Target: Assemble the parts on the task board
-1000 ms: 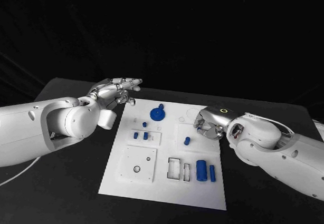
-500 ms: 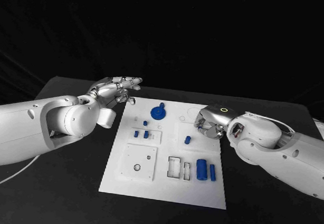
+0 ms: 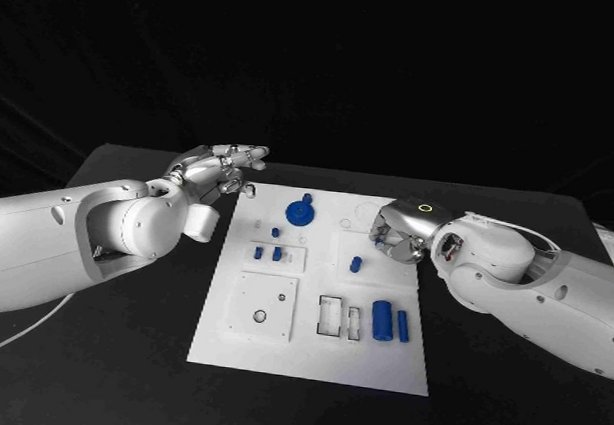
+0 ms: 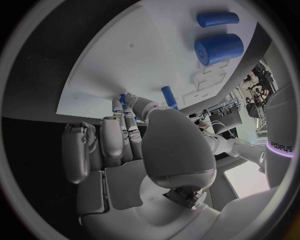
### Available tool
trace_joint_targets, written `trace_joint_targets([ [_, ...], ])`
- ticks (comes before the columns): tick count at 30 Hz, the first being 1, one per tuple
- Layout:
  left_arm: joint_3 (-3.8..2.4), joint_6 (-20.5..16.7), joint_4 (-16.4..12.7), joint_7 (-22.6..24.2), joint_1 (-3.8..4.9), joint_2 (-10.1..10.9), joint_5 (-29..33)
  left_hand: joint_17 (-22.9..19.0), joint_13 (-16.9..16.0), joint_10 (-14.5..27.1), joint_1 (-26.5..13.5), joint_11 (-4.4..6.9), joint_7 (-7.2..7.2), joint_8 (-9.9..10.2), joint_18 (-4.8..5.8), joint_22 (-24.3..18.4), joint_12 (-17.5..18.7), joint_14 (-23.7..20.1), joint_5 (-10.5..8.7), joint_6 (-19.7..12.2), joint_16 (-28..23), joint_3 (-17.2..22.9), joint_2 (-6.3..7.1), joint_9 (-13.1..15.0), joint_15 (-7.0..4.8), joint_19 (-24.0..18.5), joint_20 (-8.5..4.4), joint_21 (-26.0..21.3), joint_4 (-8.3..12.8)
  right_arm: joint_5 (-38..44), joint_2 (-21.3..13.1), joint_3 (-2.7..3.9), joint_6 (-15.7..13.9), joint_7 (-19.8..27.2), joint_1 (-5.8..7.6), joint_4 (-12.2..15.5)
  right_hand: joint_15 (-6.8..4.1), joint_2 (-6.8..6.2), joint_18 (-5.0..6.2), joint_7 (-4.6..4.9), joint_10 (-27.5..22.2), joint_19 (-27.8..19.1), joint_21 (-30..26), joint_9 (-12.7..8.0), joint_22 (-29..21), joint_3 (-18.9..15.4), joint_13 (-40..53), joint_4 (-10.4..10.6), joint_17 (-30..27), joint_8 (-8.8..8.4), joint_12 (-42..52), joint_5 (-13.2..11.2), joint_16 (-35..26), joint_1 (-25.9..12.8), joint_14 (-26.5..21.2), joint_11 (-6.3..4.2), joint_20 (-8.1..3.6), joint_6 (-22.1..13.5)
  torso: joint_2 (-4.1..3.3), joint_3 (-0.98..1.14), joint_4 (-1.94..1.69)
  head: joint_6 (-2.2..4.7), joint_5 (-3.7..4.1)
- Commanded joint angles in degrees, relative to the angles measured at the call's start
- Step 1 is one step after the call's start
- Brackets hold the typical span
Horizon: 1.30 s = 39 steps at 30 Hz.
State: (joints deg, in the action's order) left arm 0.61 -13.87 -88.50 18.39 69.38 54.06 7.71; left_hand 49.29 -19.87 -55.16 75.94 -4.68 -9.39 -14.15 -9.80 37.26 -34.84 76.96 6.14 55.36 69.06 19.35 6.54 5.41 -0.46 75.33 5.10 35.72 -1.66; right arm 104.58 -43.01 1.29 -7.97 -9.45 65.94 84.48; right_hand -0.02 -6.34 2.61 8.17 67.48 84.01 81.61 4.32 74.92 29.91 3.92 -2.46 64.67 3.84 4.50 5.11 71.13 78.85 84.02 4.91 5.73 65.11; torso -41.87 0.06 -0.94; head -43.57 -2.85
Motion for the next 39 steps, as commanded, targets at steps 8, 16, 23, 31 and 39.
trace_joint_targets([
  [8, -0.03, 0.3, 0.0, -0.1, 0.04, 0.0, -0.4, 0.0, -0.1, 0.7, 0.5, -0.15, -0.09, -0.3, -0.42, -0.1, -0.5, 0.1, 0.34, -0.8, 0.2, -0.1, -0.15, 0.1, 0.44, 0.0, 0.35, -0.2, 0.4, 1.3, -0.2, -0.11, 1.6, -0.7, -0.25, 0.1, -0.13, -0.12, 0.21, 0.21, -0.2, 2.4, -0.2, -0.1, 0.9, 0.3, 0.0, -0.3, -0.1, -0.2, -0.3, -0.1, 0.0, -0.3, 1.8, -0.13, -0.08, -0.3, -0.02, 0.01, 0.02, -0.1, 0.04],
  [16, -0.03, 0.3, 0.0, -0.2, 0.03, -0.1, -0.5, 0.0, -0.1, 1.0, 0.6, -0.21, -0.15, -0.5, -0.43, -0.1, -0.7, 0.1, 0.35, -1.0, 0.3, 0.0, -0.21, 0.1, 0.49, 0.0, 0.4, -0.3, 0.5, 1.3, -0.2, -0.11, 1.7, -0.7, -0.28, 0.1, -0.25, 0.31, 0.2, 0.17, 0.5, 2.4, -0.1, 0.0, 1.0, 1.4, 0.1, -1.2, -0.2, 0.0, -0.2, 0.2, 0.0, 0.3, 1.8, -0.28, -0.11, 0.1, -0.02, -0.01, 0.0, -0.14, 0.09],
  [23, -0.03, 0.3, 0.0, -0.2, 0.03, -0.1, -0.6, 0.0, -0.1, 1.1, 0.7, -0.22, -0.16, -0.6, -0.41, 0.0, -0.9, 0.1, 0.36, -1.1, 0.3, 0.0, -0.28, 0.1, 0.51, 0.0, 0.42, -0.2, 0.5, 1.9, 0.1, -0.11, 0.2, -1.2, -0.44, 0.1, -0.61, 1.23, -0.05, -0.11, 2.2, 2.8, 0.7, 0.3, 2.4, 2.2, 0.5, -1.9, 0.4, 0.42, 0.2, 0.2, 0.7, 0.6, 1.9, -0.69, -0.37, 1.3, -0.01, 0.0, -0.01, -0.2, 0.23],
  [31, -0.03, 0.3, 0.1, -0.2, 0.03, -0.1, -0.6, 0.0, -0.1, 1.1, 0.7, -0.22, -0.16, -0.6, -0.41, 0.0, -0.9, 0.1, 0.36, -1.1, 0.3, 0.0, -0.28, 0.1, 0.51, 0.0, 0.42, -0.2, 0.5, 2.3, 0.1, -0.11, -2.1, -1.3, -0.62, 0.5, -0.75, 1.51, -0.18, -0.21, 2.7, 3.0, 1.1, 0.4, 3.0, 2.2, 0.6, -1.9, 0.7, 0.53, 0.3, 0.2, 0.9, 0.3, 2.0, -0.82, -0.5, 1.7, -0.01, -0.03, -0.04, -0.33, 0.29],
  [39, -0.03, 0.3, 0.2, -0.1, 0.03, -0.1, -0.6, 0.0, -0.2, 1.3, 0.9, -0.22, -0.17, -0.8, -0.43, 0.1, -1.1, 0.1, 0.38, -1.3, 0.4, 0.1, -0.38, 0.2, 0.51, 0.0, 0.45, -0.2, 0.7, 2.4, -0.2, -0.1, -3.6, -1.3, -0.71, 1.0, -0.85, 1.65, -0.24, -0.36, 2.9, 3.1, 1.3, 0.5, 3.4, 1.9, 0.6, -1.6, 0.7, 0.56, 0.2, -0.2, 1.1, -0.4, 2.0, -0.94, -0.63, 2.1, -0.02, -0.05, -0.05, -0.31, 0.3],
])
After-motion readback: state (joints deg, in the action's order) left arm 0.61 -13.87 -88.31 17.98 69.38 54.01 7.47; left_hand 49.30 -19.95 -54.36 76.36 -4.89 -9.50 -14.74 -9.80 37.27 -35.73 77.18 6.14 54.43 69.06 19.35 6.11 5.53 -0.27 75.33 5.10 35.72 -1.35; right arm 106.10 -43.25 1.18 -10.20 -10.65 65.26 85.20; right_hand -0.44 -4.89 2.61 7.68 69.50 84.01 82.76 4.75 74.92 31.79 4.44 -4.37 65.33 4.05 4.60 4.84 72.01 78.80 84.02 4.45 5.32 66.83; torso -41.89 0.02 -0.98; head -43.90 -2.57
